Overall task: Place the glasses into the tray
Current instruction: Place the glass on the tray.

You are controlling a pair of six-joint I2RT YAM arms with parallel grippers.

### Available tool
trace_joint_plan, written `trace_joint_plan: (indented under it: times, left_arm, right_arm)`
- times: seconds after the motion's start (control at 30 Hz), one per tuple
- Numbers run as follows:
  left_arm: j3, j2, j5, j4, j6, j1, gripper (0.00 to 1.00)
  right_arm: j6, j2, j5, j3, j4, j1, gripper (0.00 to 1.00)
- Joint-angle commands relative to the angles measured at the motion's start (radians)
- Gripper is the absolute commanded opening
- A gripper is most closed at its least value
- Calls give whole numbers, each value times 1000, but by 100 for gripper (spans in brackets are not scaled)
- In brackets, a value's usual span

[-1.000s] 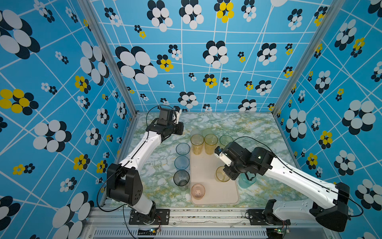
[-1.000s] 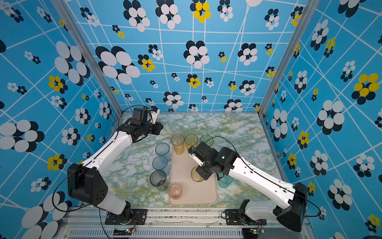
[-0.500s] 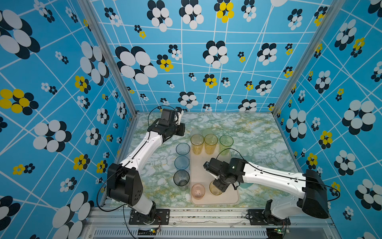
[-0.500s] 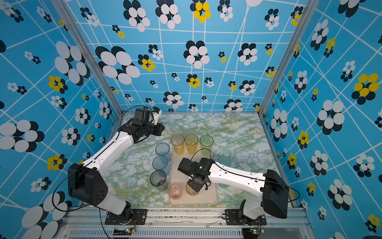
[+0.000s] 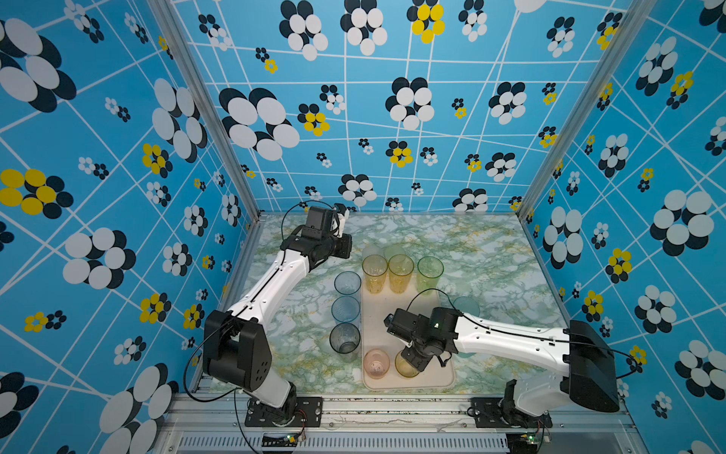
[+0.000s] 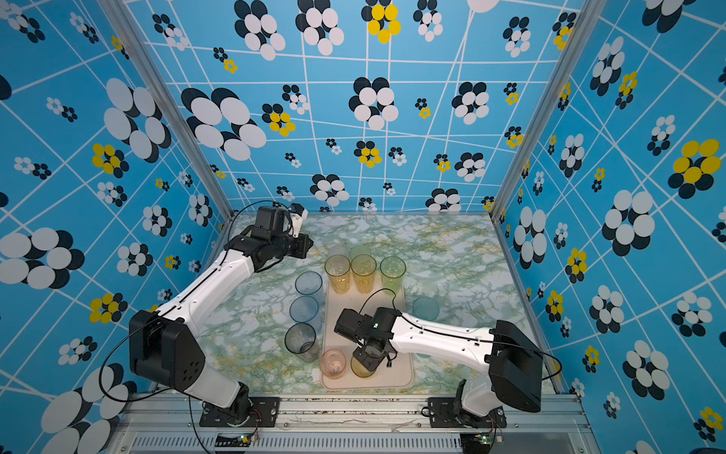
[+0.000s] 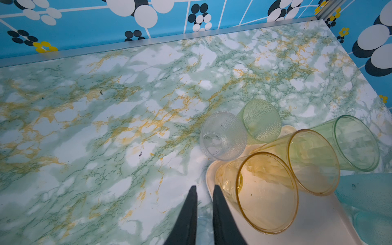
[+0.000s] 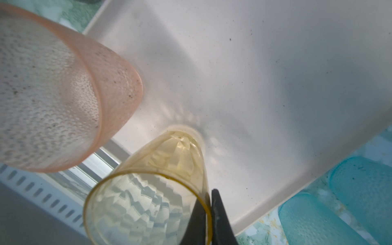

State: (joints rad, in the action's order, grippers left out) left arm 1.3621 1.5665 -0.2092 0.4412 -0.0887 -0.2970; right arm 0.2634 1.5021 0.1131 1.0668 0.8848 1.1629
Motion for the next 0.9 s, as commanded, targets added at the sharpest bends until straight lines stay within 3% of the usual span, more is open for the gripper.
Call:
trace_joint_plan:
  times: [0.0,0.43,0.87]
  left_arm:
    - [-5,-34,13,8,4,-9,17]
    - [2,-33,17,13,7,-13,18]
    - [5,-34,20,17,7,-18,18]
  right_arm:
    - [30,13,-26,-13,-24,5,8]
    - [37,35,-41,-25,-34,10,11]
    - [44,17,-24,-27,-28,10,22]
